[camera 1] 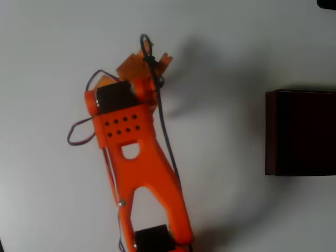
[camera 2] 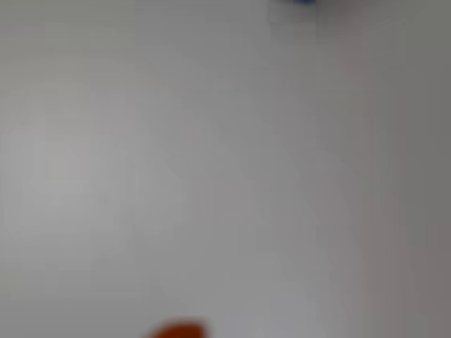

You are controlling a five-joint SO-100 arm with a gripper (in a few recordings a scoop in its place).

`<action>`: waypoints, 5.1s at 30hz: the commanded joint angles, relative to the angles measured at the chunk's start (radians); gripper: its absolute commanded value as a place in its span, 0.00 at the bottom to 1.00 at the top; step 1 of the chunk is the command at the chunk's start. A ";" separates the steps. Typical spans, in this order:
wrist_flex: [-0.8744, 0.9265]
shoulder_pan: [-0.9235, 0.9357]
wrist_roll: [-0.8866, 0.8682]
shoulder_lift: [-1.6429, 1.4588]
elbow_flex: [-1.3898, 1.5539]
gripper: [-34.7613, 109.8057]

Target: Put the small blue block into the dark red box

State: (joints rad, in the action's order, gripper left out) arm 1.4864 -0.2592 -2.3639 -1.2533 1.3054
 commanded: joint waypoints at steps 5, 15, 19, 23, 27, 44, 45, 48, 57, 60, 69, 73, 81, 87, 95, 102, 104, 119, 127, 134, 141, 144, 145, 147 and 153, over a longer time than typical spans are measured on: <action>0.058 -0.005 -0.103 0.006 -0.081 0.42; 0.078 -0.021 -0.112 0.098 -0.221 0.42; 0.094 -0.025 -0.117 0.137 -0.284 0.42; 0.114 -0.008 -0.094 0.186 -0.348 0.42; 0.202 0.009 -0.071 0.282 -0.503 0.42; 0.296 0.075 0.026 0.472 -0.776 0.42; 0.296 0.077 0.031 0.486 -0.792 0.42; 0.298 0.081 0.040 0.514 -0.819 0.42; 0.299 0.098 0.064 0.560 -0.850 0.42; 0.301 0.103 0.074 0.583 -0.876 0.42; 0.304 0.103 0.083 0.661 -0.962 0.41; 0.305 0.115 0.132 0.690 -0.992 0.30; 0.310 0.144 0.216 0.703 -1.009 0.24; 0.318 0.204 0.440 0.574 -0.908 0.24; 0.318 0.468 1.057 0.124 -0.586 0.24; 0.310 0.735 1.462 -0.011 -0.499 0.24; 0.305 0.801 1.549 0.021 -0.520 0.24; 0.310 1.048 1.835 0.434 -0.779 0.37; 0.310 0.948 1.933 0.138 -0.477 0.35; 0.115 0.747 1.939 -0.554 0.212 0.25; -0.130 0.425 1.997 -1.379 0.910 0.24; -0.202 0.258 2.094 -1.623 1.126 0.24; -0.222 0.209 2.112 -1.684 1.189 0.24; -0.244 0.120 2.138 -1.775 1.302 0.24; -0.210 -0.064 2.333 -2.037 1.562 0.24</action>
State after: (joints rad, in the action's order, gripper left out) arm 1.2441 -0.2500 -0.1150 -3.1462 2.7688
